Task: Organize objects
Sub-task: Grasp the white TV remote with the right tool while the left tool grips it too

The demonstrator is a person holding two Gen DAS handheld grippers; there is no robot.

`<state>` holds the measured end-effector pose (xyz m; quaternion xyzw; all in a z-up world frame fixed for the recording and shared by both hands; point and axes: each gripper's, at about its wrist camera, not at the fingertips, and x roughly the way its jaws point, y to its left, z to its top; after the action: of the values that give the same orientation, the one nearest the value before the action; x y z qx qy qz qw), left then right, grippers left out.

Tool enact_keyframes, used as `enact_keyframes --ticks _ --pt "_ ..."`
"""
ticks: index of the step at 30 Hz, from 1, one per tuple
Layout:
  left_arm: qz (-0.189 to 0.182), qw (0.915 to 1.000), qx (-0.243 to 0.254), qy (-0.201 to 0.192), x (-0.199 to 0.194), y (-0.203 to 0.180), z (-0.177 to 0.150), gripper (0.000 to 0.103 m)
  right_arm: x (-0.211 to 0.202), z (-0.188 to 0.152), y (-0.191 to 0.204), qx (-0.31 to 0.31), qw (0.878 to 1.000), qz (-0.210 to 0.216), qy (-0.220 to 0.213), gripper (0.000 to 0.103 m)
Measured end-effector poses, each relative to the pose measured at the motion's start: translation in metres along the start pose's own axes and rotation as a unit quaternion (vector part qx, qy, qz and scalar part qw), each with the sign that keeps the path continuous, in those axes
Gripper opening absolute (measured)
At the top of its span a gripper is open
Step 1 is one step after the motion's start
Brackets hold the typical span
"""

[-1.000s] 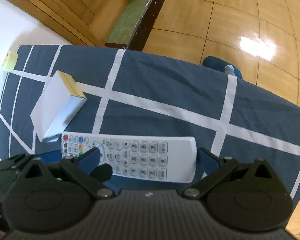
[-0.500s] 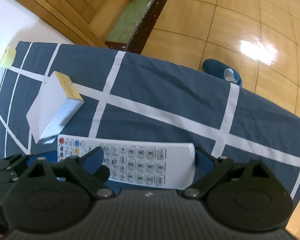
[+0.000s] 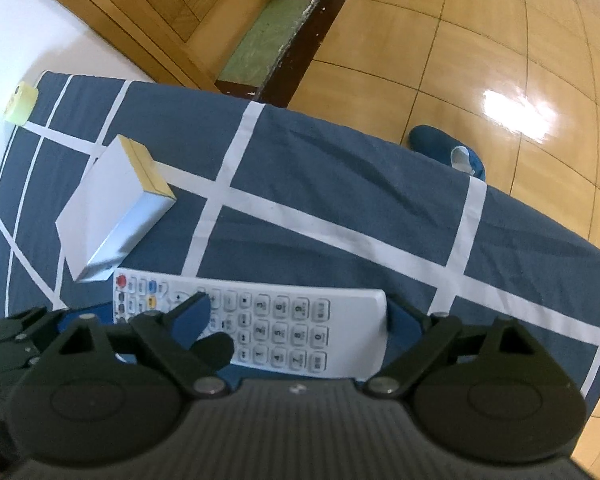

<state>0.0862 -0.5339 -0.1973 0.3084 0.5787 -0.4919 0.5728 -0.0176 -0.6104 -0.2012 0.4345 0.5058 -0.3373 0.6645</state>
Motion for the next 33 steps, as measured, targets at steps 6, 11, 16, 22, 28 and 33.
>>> enact_keyframes --ticks 6,11,16,22,28,33 --pt "0.009 0.9998 -0.009 -0.013 -0.019 0.004 -0.005 0.099 -0.011 -0.004 0.007 -0.012 1.0 0.007 -0.005 0.092" --pt "0.019 0.999 -0.025 -0.032 -0.048 0.009 -0.012 0.099 -0.03 -0.005 0.022 -0.033 0.999 0.018 -0.014 0.092" --pt "0.033 0.9969 -0.046 -0.055 -0.082 0.013 -0.029 0.099 -0.055 -0.01 0.041 -0.064 0.997 0.032 -0.026 0.092" --pt "0.05 0.9931 -0.072 -0.077 -0.119 0.015 -0.054 0.099 -0.085 -0.027 0.061 -0.097 0.993 0.05 -0.037 0.092" --pt "0.066 0.9871 -0.106 -0.101 -0.151 0.019 -0.085 0.099 -0.112 -0.05 0.082 -0.137 0.988 0.065 -0.044 0.092" --pt "0.078 0.98 -0.139 -0.12 -0.174 0.026 -0.115 0.099 -0.13 -0.071 0.101 -0.174 0.981 0.077 -0.048 0.092"
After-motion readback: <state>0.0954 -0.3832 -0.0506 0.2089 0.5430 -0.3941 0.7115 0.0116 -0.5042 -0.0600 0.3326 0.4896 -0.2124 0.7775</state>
